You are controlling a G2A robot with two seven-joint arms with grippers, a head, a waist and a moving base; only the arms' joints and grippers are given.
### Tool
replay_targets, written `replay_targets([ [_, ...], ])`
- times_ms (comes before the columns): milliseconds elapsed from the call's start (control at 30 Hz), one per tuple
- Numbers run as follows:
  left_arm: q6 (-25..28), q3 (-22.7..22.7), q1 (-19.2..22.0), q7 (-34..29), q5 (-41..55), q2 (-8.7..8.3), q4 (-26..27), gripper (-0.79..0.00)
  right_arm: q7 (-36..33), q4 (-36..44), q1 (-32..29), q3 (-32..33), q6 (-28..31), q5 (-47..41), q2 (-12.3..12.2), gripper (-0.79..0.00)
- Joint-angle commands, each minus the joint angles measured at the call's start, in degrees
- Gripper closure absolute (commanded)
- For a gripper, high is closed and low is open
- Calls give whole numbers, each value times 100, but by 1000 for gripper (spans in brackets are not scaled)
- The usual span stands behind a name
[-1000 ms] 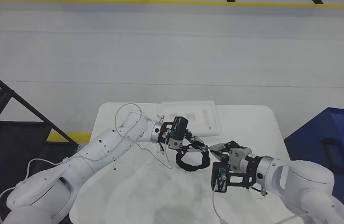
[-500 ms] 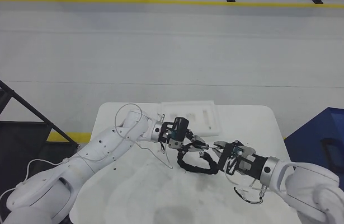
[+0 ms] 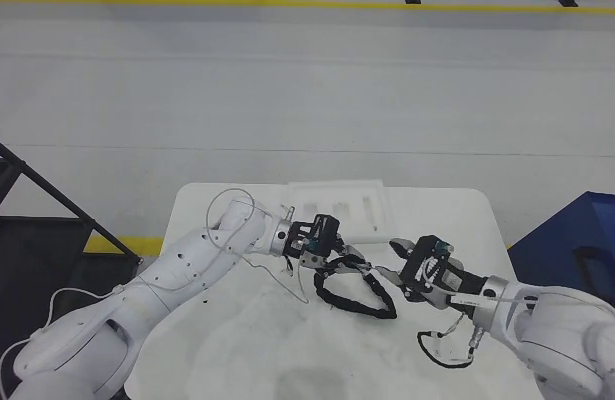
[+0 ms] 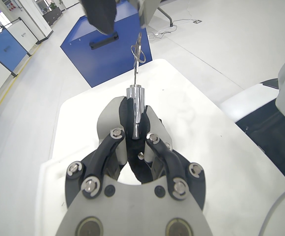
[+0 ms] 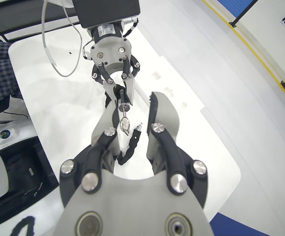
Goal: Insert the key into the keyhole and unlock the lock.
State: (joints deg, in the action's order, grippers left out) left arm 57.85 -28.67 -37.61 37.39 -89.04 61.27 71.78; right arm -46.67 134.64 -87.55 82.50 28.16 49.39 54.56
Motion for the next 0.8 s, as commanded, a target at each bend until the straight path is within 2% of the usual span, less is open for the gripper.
replay_targets([
  [0,-1,-6,-73,-62,0,-1,-25,0,110,-5,-86,106,-19,-79,-6,-785],
  [200,15,49,-316,-357,-55,5,-146,0,423,-85,-297,358,-48,-298,-16,-785],
  [367,15,304,-444,-591,-95,61,-136,0,586,-152,-354,431,-65,-465,-18,-785],
  [767,15,868,-459,-1054,52,415,-667,0,629,-358,-277,288,-107,-559,-21,-785],
])
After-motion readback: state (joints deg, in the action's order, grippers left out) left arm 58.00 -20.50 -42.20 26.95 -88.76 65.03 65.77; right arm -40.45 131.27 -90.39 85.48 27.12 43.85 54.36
